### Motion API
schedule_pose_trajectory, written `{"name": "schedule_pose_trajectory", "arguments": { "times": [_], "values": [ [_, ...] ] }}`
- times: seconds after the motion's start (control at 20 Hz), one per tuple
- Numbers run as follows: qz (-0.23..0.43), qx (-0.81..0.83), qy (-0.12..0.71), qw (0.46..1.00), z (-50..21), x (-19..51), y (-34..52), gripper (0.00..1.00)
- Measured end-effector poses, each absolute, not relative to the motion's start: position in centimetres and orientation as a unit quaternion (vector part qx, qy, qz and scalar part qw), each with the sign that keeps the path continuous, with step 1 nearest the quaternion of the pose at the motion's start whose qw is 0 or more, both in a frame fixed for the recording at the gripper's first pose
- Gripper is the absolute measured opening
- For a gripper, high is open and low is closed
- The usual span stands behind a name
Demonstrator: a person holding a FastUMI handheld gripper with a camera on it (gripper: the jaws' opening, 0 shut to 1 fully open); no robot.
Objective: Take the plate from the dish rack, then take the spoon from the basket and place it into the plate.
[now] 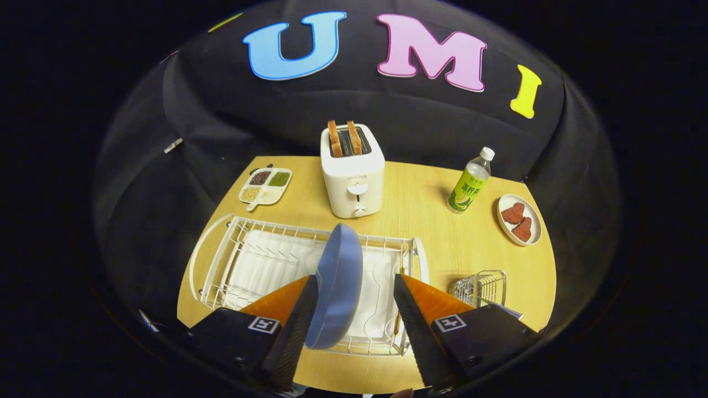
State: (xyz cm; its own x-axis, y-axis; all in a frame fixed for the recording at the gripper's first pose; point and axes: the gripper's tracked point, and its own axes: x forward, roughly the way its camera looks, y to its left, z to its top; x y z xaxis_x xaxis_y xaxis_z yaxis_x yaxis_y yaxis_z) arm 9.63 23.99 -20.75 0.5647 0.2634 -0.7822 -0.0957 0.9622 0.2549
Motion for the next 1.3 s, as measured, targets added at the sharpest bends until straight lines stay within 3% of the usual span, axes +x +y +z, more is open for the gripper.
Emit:
{"name": "schedule_pose_trajectory", "arguments": {
  "times": [0.25, 0.35, 0.65, 1.0, 1.3],
  "values": [
    [0.061, 0.096, 0.522, 0.845, -24.9, 9.5, 25.0, 0.6],
    [0.033, 0.109, 0.537, 0.836, -24.7, 9.3, 24.7, 0.36],
    [0.02, 0.068, 0.555, 0.829, -24.3, 10.0, 25.3, 0.3],
    [-0.004, -0.015, 0.507, 0.862, -20.3, 12.2, 24.1, 0.29],
    [0.021, 0.071, 0.469, 0.88, -17.0, 11.8, 22.7, 0.29]
  ]
}}
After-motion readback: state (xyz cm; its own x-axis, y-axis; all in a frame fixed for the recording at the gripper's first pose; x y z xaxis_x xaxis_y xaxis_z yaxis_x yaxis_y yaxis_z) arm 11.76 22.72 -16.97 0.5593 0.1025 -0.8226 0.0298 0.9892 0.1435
